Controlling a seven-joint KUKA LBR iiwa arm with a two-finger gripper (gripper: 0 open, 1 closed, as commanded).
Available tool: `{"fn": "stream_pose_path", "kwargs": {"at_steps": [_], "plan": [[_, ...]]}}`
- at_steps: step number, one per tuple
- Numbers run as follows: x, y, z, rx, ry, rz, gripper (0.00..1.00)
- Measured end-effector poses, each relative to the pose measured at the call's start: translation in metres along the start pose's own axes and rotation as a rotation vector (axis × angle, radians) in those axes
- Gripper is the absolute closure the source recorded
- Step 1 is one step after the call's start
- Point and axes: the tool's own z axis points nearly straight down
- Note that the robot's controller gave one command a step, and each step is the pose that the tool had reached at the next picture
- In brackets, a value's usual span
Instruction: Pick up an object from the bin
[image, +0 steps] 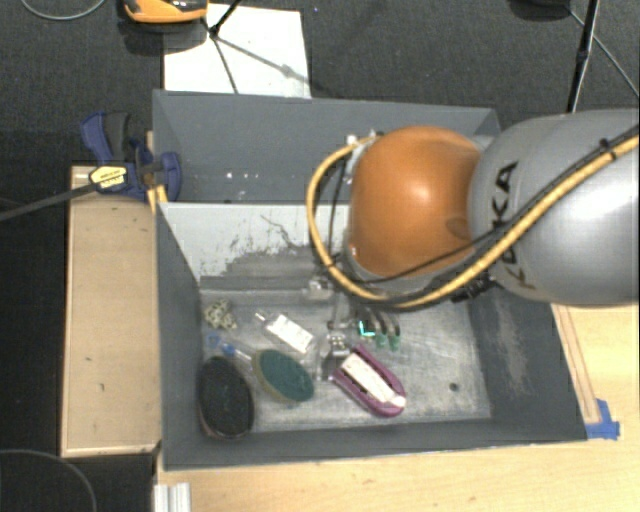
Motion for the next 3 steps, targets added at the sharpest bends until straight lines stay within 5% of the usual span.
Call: {"fn": "stream_pose_path", "kwargs": {"at_steps": [1,3], "plan": [[0.013,0.034,0.164,-0.004,-0.017,0.126,0.00],[-0.001,0.019,0.132,-0.004,-0.012,0.446,0.00]]}}
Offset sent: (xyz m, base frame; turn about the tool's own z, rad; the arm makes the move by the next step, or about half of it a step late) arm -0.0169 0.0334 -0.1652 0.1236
